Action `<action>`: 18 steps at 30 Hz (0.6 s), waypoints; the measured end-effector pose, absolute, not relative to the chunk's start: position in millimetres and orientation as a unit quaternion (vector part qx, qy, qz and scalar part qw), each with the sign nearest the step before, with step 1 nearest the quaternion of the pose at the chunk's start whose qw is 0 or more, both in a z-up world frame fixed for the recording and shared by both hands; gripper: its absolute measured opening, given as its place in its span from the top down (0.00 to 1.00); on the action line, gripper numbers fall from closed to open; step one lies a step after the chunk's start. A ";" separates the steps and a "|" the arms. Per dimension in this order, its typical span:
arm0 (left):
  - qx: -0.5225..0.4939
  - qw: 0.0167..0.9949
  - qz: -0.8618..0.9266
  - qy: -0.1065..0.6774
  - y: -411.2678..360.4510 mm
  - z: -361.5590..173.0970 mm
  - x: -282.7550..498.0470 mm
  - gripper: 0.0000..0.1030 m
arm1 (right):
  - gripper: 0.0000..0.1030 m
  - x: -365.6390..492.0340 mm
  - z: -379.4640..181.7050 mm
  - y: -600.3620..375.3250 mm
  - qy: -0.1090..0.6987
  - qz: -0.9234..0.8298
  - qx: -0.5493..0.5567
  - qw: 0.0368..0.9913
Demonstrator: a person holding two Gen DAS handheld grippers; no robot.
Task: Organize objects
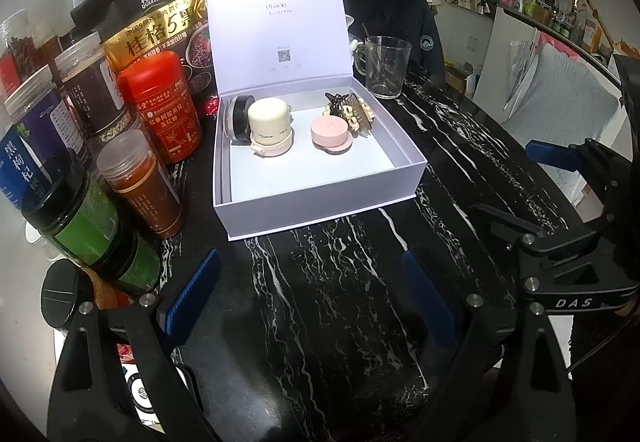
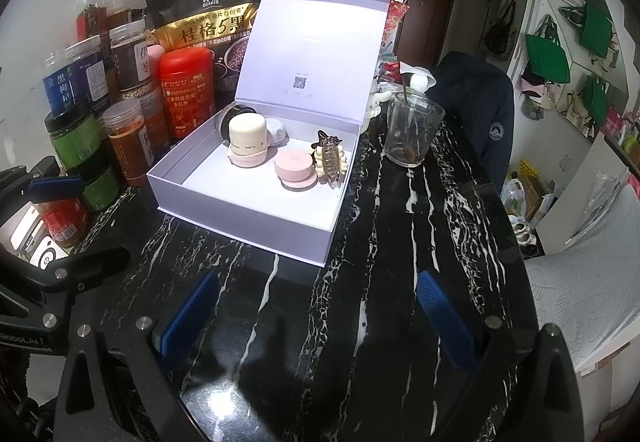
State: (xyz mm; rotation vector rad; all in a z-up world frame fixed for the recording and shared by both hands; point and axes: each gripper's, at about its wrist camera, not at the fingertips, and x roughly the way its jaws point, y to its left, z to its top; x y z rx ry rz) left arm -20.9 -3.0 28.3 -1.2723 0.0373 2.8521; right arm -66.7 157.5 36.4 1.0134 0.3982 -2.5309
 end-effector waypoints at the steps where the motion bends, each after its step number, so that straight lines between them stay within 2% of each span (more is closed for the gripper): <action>1: -0.408 0.010 0.913 0.011 -2.9 28.3 -20.9 0.11 | 0.03 -67.0 36.4 157.6 0.142 -0.901 0.361 0.191; 18: -0.409 0.009 0.912 0.014 -1.7 26.6 -21.1 0.11 | 0.03 -67.0 35.0 160.8 0.142 -0.901 0.363 0.190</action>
